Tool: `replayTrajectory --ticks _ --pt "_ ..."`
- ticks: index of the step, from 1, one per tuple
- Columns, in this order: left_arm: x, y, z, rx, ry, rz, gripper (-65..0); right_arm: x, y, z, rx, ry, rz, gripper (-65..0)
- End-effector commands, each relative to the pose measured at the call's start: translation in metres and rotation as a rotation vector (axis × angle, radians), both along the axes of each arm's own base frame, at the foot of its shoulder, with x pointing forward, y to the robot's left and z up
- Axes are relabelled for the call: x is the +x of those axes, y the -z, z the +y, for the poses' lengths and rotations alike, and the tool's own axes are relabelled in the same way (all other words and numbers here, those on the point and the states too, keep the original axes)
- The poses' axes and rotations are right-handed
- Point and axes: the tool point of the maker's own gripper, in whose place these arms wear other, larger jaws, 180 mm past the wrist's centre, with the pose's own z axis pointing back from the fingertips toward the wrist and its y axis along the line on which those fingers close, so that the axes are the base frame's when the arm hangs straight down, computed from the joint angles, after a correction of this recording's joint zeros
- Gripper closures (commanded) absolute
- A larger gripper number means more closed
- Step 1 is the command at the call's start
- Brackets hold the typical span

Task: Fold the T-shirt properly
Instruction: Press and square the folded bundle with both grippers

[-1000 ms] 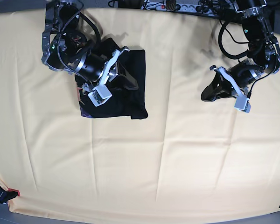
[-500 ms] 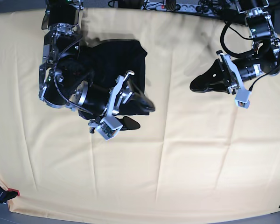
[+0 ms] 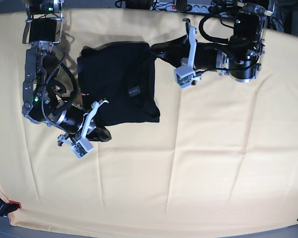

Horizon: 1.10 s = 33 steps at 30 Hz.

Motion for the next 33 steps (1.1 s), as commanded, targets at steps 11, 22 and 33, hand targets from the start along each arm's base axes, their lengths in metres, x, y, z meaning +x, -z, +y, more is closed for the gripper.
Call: replayTrajectory --ticks 11,22,33 --pt "0.004 0.039 -0.03 0.197 0.027 -0.23 0.0 0.017 0.019 -0.014 -0.089 -0.056 0.066 0.0" --pt "0.043 0.062 -0.016 0.253 -0.029 -0.234 0.0 -0.026 0.065 -0.016 -0.136 -0.09 0.212 0.0" --pt "0.14 0.067 0.008 0.258 -0.198 -0.277 0.0 -0.066 0.072 -0.016 -0.041 -0.165 0.395 0.0"
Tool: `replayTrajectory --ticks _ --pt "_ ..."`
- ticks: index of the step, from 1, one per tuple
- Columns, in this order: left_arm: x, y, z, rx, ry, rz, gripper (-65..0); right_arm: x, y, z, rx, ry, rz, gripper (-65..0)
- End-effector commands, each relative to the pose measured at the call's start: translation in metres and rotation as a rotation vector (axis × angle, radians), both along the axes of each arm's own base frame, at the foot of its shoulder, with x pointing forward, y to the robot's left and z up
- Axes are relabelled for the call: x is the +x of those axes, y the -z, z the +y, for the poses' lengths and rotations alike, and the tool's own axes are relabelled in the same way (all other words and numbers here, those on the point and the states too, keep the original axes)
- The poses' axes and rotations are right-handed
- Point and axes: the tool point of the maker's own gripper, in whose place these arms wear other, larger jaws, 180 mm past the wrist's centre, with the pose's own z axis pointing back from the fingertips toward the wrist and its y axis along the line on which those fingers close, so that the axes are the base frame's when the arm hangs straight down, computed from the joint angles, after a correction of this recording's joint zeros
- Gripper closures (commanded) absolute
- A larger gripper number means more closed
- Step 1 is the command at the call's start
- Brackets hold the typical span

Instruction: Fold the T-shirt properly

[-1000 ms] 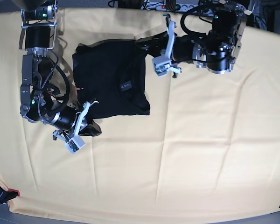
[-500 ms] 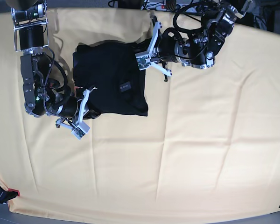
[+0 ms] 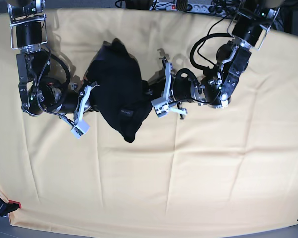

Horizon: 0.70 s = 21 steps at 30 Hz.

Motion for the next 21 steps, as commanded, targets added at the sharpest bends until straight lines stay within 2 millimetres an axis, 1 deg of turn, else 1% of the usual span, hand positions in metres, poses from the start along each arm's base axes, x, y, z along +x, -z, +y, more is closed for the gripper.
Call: replayTrajectory --ticks 1,5,7,9,11,14,18,21 --pt "0.021 -0.001 0.013 0.062 -0.042 -0.05 0.0 -0.002 -0.004 -0.004 0.002 -0.009 -0.005 0.0" --pt "0.054 -0.007 0.015 0.035 -0.083 -0.108 0.0 -0.02 0.009 -0.011 0.007 0.018 0.047 0.0" --pt "0.066 -0.008 0.015 0.018 -0.101 -0.115 0.0 -0.029 0.014 -0.018 0.009 0.045 0.062 0.0" --pt "0.077 -0.009 0.016 0.019 -0.115 -0.123 0.0 -0.036 0.013 -0.025 0.018 0.087 0.066 0.0" --pt "0.087 -0.009 0.016 0.033 -0.121 -0.141 0.0 -0.041 0.007 -0.032 0.025 0.13 0.044 0.0" --pt "0.099 -0.019 0.017 0.036 -0.125 -0.166 0.0 -0.041 -0.015 -0.046 0.029 0.191 -0.035 0.0" --pt "0.114 -0.035 0.021 0.07 -0.125 -0.181 0.0 -0.03 -0.06 -0.061 0.051 0.295 -0.197 0.0" --pt "0.115 -0.047 0.021 0.09 -0.11 -0.134 0.0 -0.031 -0.092 -0.069 0.093 0.356 -0.298 0.0"
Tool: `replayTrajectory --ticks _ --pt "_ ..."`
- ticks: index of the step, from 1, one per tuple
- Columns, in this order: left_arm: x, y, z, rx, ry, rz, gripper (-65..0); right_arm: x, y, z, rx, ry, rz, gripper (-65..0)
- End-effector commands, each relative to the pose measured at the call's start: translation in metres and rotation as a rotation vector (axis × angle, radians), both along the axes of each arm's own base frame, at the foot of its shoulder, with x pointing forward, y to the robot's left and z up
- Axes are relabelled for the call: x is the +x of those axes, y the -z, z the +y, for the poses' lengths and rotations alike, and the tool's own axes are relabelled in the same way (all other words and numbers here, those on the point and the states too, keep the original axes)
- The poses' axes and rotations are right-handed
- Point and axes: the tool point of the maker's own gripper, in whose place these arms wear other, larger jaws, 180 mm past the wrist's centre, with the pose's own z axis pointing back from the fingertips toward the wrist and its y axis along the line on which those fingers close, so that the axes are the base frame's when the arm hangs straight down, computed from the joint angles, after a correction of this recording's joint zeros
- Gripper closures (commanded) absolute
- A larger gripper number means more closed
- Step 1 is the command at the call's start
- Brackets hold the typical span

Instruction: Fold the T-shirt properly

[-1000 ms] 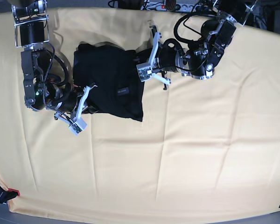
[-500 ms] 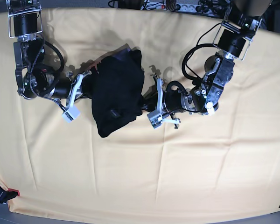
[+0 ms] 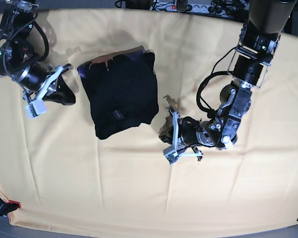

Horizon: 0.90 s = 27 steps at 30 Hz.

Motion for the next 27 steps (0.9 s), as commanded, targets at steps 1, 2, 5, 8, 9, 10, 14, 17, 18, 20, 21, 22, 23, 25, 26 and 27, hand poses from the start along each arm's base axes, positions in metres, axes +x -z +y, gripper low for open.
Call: replayTrajectory --ticks 1,2,5,8,9,10,14,17,18,20,21,22,23,25,26,27 --pt "0.01 -0.03 -0.008 -0.048 0.028 -0.044 0.0 -0.002 -0.017 -0.001 0.019 -0.009 -0.059 0.0" --pt "0.005 -0.035 -0.008 -0.046 0.053 -0.023 0.0 -0.007 -0.025 0.0 0.041 -0.018 -0.084 0.0" --pt "-0.011 -0.058 -0.007 -0.097 0.126 0.026 0.0 -0.024 -0.037 0.005 0.136 -0.035 -0.08 0.0" --pt "-0.024 -0.087 0.006 -0.198 0.138 0.083 0.0 -0.039 -0.042 0.011 0.214 -0.079 -0.044 0.0" --pt "-0.029 -0.098 0.011 -0.251 0.146 0.097 0.0 -0.043 -0.046 0.013 0.241 -0.097 -0.039 0.0" --pt "-0.036 -0.11 0.016 -0.31 0.157 0.11 0.0 -0.046 -0.045 0.012 0.242 -0.109 -0.024 0.0" --pt "-0.058 -0.136 0.046 -0.511 0.136 0.151 0.0 -0.055 -0.035 0.005 0.175 -0.115 0.033 0.0" --pt "-0.069 -0.123 0.074 -0.501 0.041 0.182 0.0 -0.06 -0.035 0.003 0.162 -0.11 0.037 0.0" --pt "-0.075 -0.121 0.081 -0.491 0.024 0.18 0.0 -0.064 -0.035 0.003 0.153 -0.11 0.04 0.0" --pt "-0.091 -0.117 0.093 -0.46 -0.001 0.176 0.0 -0.075 -0.037 0.004 0.125 -0.113 0.048 0.0" --pt "-0.101 -0.116 0.099 -0.438 -0.006 0.169 0.0 -0.081 -0.039 0.005 0.106 -0.117 0.049 0.0" --pt "-0.11 -0.116 0.104 -0.414 -0.01 0.162 0.0 -0.088 -0.041 0.006 0.085 -0.121 0.051 0.0" --pt "-0.12 -0.116 0.109 -0.388 -0.012 0.155 0.0 -0.095 -0.044 0.007 0.061 -0.126 0.053 0.0" --pt "-0.141 -0.116 0.117 -0.339 -0.021 0.149 0.0 -0.11 -0.049 0.008 0.013 -0.129 0.059 0.0" --pt "-0.152 -0.116 0.12 -0.314 -0.025 0.147 0.0 -0.117 -0.05 0.007 -0.01 -0.128 0.069 0.0" --pt "-0.163 -0.116 0.124 -0.289 -0.027 0.147 0.0 -0.124 -0.049 0.003 -0.026 -0.117 0.091 0.0"
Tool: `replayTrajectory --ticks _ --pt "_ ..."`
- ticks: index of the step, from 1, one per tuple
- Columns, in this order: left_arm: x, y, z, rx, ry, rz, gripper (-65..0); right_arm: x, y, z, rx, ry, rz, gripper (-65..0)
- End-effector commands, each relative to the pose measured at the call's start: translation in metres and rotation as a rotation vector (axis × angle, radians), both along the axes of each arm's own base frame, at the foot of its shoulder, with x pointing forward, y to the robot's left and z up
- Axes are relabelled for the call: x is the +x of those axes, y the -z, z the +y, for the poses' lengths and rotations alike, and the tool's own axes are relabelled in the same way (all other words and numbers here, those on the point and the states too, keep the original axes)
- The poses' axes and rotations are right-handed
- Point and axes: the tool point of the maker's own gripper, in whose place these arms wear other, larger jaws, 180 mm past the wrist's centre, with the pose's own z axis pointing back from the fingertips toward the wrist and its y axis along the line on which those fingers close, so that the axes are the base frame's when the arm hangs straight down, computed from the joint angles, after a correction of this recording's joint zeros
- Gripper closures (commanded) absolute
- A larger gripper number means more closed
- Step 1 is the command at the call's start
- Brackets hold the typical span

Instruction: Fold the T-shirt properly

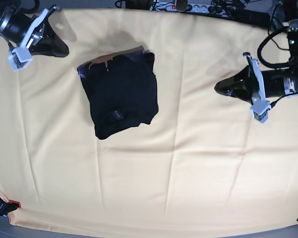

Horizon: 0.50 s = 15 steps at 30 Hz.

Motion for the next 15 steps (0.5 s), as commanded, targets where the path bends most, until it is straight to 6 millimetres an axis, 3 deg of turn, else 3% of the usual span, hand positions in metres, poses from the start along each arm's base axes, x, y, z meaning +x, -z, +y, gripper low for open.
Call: replayTrajectory --ticks 1,8,15 --pt "-0.008 -0.011 0.002 0.008 0.006 -0.028 0.0 -0.007 -0.001 -0.006 -0.018 0.009 0.015 0.0" --pt "-0.097 0.003 0.017 0.131 -0.033 0.127 0.0 -0.065 0.016 -0.035 -0.101 0.09 0.227 0.0" --pt "-0.228 0.023 0.019 0.17 -0.034 0.59 0.0 -0.157 0.027 -0.035 -0.094 0.113 0.567 0.0"
